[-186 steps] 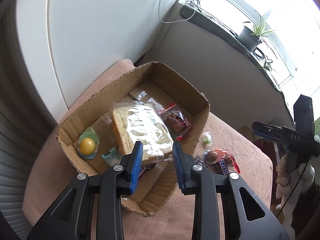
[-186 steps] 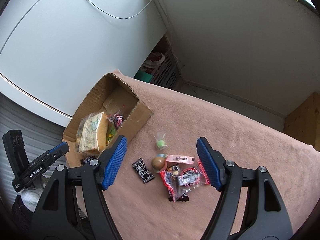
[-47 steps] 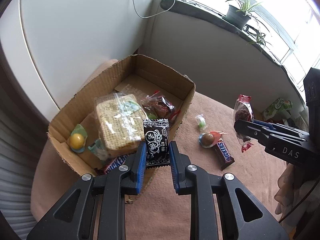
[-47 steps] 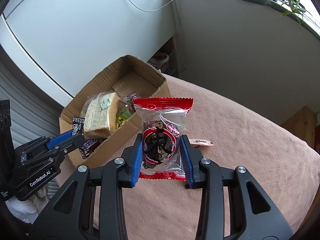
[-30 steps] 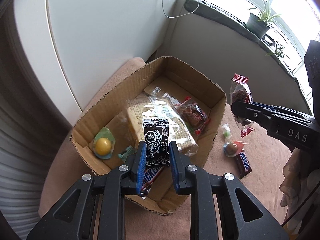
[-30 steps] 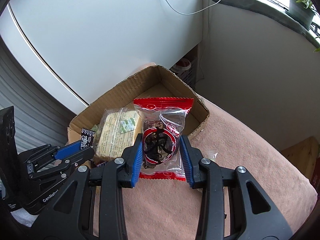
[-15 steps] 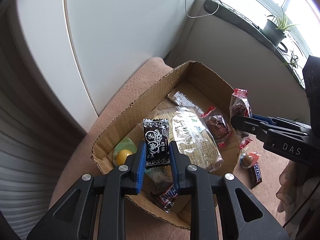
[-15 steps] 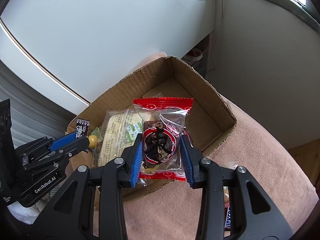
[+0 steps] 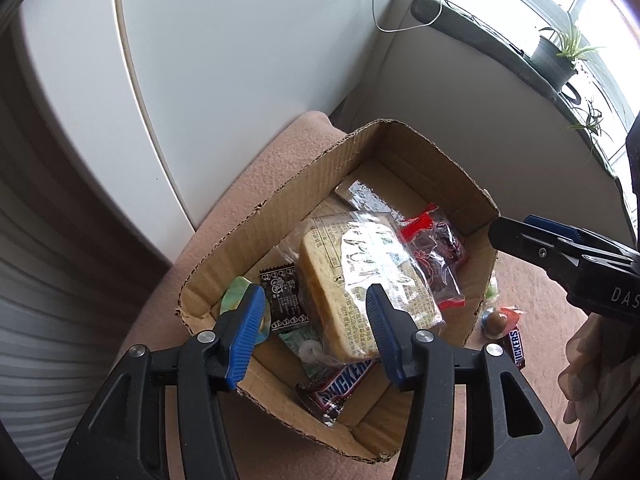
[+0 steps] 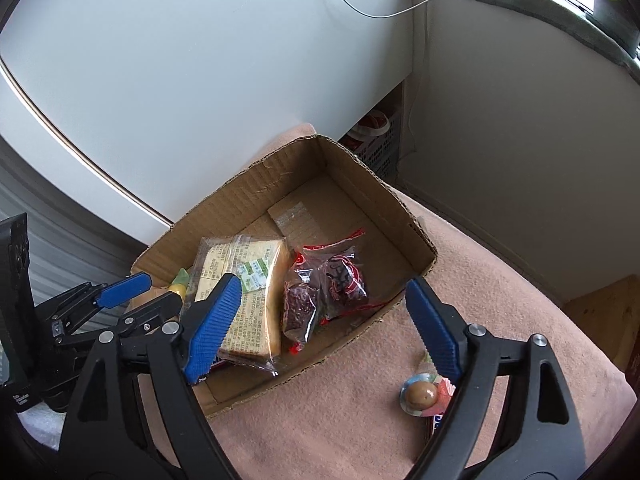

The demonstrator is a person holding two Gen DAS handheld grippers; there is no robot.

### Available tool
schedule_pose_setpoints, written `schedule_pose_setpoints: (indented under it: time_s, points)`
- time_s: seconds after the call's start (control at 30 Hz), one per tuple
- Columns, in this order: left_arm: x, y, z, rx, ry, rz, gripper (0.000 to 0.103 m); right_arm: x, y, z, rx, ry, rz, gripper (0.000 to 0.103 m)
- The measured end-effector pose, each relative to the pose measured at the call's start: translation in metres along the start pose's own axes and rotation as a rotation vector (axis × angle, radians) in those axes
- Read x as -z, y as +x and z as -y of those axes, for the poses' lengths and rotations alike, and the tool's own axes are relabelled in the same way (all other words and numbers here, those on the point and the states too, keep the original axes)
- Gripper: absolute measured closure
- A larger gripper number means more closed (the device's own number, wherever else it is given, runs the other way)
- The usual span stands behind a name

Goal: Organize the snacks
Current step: 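Move both open tools back toward the Snickers bar and brown candy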

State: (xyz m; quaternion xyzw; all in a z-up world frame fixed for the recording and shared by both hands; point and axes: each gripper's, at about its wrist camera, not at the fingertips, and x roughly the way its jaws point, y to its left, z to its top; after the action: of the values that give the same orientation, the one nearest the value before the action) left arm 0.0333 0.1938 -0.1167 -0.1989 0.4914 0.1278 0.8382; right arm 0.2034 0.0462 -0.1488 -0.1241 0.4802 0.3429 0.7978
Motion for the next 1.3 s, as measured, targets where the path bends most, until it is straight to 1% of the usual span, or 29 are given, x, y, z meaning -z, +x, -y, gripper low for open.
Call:
schedule_pose_setpoints:
  time_s: [0.17, 0.33, 0.57, 0.7, 0.8, 0.9, 1.1, 1.2, 1.3]
  points:
    - [0.000, -0.004, 0.007, 0.024, 0.005, 0.006, 0.051, 0.007, -0.016, 0.021, 0.001, 0.032, 0.011, 0.016]
    - [0.004, -0.010, 0.020, 0.054, 0.020, 0.011, 0.051, 0.023, -0.034, 0.059, -0.003, 0.114, 0.018, 0.016]
    - [0.012, -0.017, 0.046, 0.106, 0.062, 0.012, 0.051, 0.066, -0.052, 0.112, 0.027, 0.223, 0.013, 0.016]
    - [0.018, -0.017, 0.067, 0.145, 0.094, 0.001, 0.051, 0.092, -0.053, 0.133, 0.032, 0.271, -0.004, 0.016]
    - [0.022, -0.014, 0.083, 0.183, 0.119, -0.019, 0.051, 0.111, -0.050, 0.141, 0.026, 0.297, -0.021, 0.016]
    - [0.027, -0.011, 0.102, 0.213, 0.165, -0.039, 0.051, 0.125, -0.047, 0.145, 0.010, 0.310, -0.034, 0.016]
    - [0.034, 0.000, 0.136, 0.269, 0.228, -0.079, 0.051, 0.143, -0.042, 0.133, -0.021, 0.254, -0.046, 0.016]
    - [0.037, 0.011, 0.154, 0.293, 0.268, -0.107, 0.051, 0.148, -0.038, 0.128, -0.034, 0.227, -0.051, 0.016]
    - [0.039, 0.028, 0.166, 0.308, 0.277, -0.140, 0.051, 0.152, -0.029, 0.127, -0.050, 0.216, -0.056, 0.016]
